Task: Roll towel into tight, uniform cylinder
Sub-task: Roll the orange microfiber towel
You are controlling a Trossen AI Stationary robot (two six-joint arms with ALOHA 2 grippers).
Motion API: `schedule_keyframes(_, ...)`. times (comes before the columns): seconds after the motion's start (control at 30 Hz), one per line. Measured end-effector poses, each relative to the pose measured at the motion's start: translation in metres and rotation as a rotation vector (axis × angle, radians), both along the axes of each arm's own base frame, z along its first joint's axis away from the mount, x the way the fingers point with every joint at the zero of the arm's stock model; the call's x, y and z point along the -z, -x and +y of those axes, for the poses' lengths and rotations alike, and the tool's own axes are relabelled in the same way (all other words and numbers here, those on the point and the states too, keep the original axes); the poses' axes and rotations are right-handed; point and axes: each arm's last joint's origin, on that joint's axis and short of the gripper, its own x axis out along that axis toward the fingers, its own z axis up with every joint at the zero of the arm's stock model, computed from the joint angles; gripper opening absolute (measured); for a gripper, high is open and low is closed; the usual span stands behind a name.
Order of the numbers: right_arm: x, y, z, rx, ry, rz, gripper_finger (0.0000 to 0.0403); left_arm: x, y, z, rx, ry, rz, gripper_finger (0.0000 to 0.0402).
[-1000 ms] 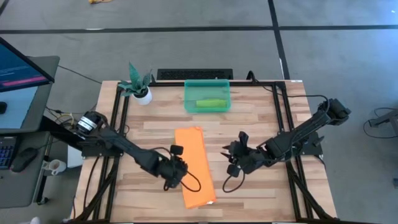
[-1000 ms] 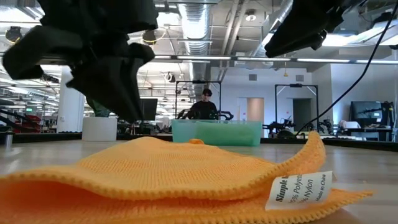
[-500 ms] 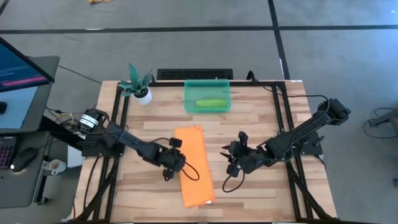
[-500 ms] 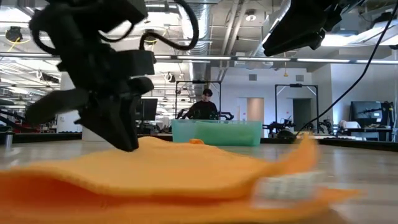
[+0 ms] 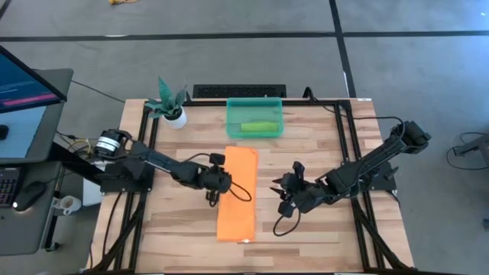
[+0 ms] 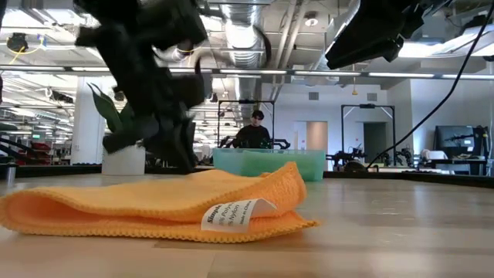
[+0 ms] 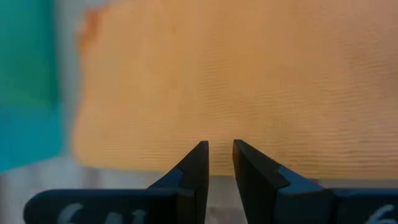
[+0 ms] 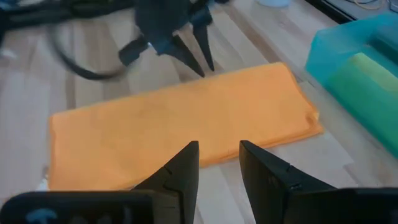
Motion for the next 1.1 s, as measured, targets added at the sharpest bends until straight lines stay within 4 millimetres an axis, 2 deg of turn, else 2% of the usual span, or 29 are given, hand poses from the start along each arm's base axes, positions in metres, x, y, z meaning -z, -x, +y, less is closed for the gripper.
schedule_keyframes(0.1,-0.002,-0.001,0.003,-0.008,-0.018,-0.031,0.0137,-0.023,0.006,-0.015,0.023,-0.052,-0.05,0.0066)
schedule_keyframes(0.27,-0.012,-0.003,0.017,-0.108,0.003,-0.129,0.0137,-0.063,0.029,-0.049,0.04,-0.054,-0.176,0.0066)
schedule_keyframes(0.37,-0.022,-0.004,0.027,-0.17,0.019,-0.205,0.0134,-0.078,0.046,-0.072,0.091,0.012,-0.247,0.0066)
schedule_keyframes(0.47,-0.041,-0.004,0.039,-0.21,0.007,-0.259,0.0128,-0.092,0.062,-0.097,0.138,0.052,-0.317,0.0066)
schedule_keyframes(0.63,-0.051,-0.004,0.064,-0.294,0.054,-0.266,0.0116,-0.115,0.081,-0.139,0.252,-0.032,-0.399,0.0066)
schedule_keyframes(0.8,-0.051,-0.014,0.092,-0.379,0.136,-0.224,0.0111,-0.127,0.086,-0.161,0.301,-0.032,-0.422,0.0066)
schedule_keyframes(0.93,-0.041,-0.021,0.107,-0.43,0.202,-0.14,0.0112,-0.125,0.089,-0.166,0.304,0.065,-0.389,0.0066)
schedule_keyframes(1.1,-0.024,-0.031,0.118,-0.449,0.238,-0.069,0.0112,-0.123,0.091,-0.168,0.303,0.203,-0.332,0.0066)
